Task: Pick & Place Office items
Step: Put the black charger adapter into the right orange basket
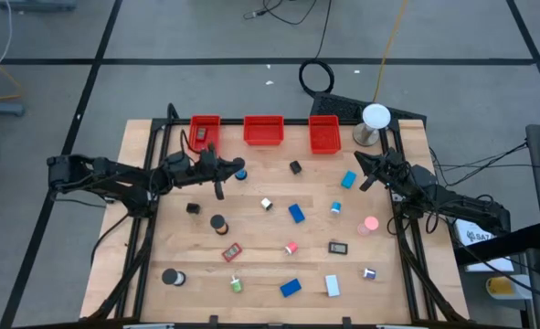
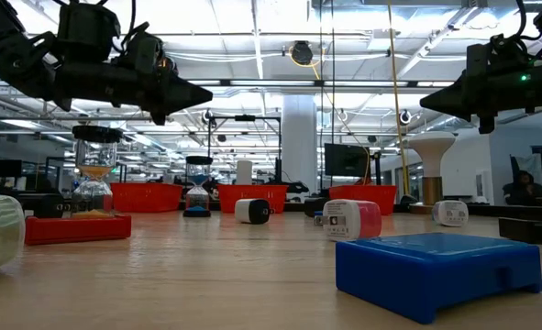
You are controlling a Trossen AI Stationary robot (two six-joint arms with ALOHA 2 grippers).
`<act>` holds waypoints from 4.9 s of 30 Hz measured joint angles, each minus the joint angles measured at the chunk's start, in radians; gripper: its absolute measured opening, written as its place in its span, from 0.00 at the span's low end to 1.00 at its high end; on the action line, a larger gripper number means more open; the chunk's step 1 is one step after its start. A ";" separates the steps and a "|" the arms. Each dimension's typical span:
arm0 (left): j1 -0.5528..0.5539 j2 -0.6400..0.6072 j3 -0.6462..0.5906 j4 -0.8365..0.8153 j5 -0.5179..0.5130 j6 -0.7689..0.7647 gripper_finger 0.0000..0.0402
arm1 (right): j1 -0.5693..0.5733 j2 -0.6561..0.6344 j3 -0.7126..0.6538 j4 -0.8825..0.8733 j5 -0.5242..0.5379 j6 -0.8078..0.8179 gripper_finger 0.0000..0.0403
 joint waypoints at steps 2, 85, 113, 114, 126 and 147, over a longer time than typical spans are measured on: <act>0.000 0.000 0.000 0.000 -0.001 0.000 0.02 | 0.000 0.000 0.000 0.000 0.000 0.000 0.01; 0.001 0.000 0.001 0.000 -0.001 0.000 0.02 | 0.109 1.751 0.835 -0.094 0.047 0.501 0.39; 0.001 0.000 0.001 0.000 -0.001 0.000 0.02 | 0.085 1.757 0.833 -0.094 0.002 0.394 0.13; 0.001 0.000 0.001 0.000 -0.001 0.000 0.02 | 0.085 1.757 0.833 -0.090 0.002 0.385 0.11; 0.001 0.000 0.001 0.000 -0.001 0.000 0.02 | 0.073 1.591 0.873 -0.334 -0.128 0.364 0.08; 0.001 0.000 0.001 0.000 -0.001 0.000 0.02 | -0.118 1.852 1.283 -1.473 -0.445 0.004 0.09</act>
